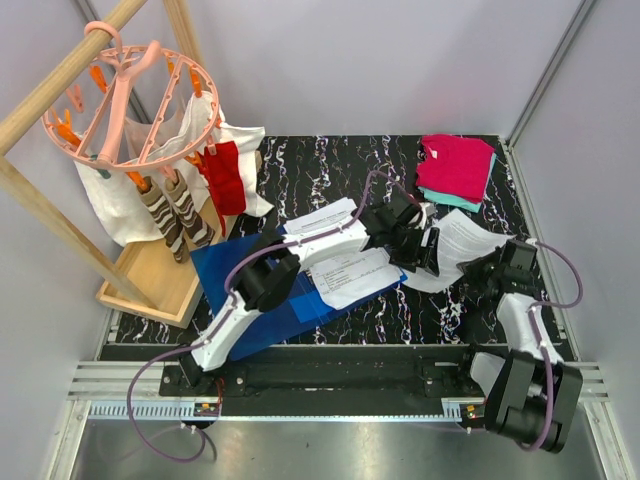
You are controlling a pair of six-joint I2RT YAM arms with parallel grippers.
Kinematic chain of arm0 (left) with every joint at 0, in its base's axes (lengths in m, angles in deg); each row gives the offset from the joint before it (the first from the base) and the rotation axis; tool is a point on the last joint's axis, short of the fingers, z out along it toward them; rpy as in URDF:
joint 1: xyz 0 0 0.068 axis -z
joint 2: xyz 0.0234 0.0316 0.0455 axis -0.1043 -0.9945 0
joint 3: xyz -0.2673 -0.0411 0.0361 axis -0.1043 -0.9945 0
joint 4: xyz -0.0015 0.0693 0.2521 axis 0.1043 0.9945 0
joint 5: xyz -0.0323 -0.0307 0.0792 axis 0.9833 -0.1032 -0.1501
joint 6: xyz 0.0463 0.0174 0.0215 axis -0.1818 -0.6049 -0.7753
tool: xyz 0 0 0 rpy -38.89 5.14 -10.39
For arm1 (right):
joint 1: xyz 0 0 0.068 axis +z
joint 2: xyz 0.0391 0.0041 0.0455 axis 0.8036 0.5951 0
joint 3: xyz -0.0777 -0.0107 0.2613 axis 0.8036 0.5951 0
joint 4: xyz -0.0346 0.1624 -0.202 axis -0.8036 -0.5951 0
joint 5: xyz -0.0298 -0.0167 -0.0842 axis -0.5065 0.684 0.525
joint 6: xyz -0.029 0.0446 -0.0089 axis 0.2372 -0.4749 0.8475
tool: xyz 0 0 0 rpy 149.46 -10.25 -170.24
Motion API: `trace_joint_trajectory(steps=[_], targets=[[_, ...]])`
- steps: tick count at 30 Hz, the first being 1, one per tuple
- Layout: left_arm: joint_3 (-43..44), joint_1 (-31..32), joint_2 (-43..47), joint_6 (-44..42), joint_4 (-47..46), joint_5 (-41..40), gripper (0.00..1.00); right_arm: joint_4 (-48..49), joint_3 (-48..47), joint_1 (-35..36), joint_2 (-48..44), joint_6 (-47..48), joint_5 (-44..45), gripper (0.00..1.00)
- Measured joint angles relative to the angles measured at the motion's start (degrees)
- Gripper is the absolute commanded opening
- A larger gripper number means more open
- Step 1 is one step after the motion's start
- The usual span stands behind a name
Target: Put the files into the folder
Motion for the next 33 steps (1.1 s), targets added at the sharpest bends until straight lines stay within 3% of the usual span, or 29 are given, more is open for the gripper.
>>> trace_joint_trajectory(steps=[8,12,16,24,30,33], targets=[[-11.04,0.63,20.35,1.53,-7.34,4.31,0.76,-3.06,-10.34,0.07,-10.99,8.98,-2.29,0.00],[-20.11,0.52,34.16,0.24,-11.19,4.17,0.77,-1.29,-18.99,1.95,-5.79,13.60,-9.49,0.00],[-33.81,-0.48,47.39,-1.60,-13.84,1.27,0.78,-1.07,-24.85,10.78,1.46,17.33,-13.46,0.00],[-55.74,-6.54,72.11,-4.92,-4.55,-17.29,0.83,2.45,-36.83,33.64,14.25,18.80,-24.96,0.00],[-61.33,-11.67,89.74,-4.15,-2.64,-30.42,0.85,27.19,-35.89,38.73,23.06,2.58,-38.84,0.00],[-61.33,-12.07,92.30,-4.00,-3.37,-33.55,0.85,31.08,-35.60,38.49,27.30,-0.50,-41.46,0.00]])
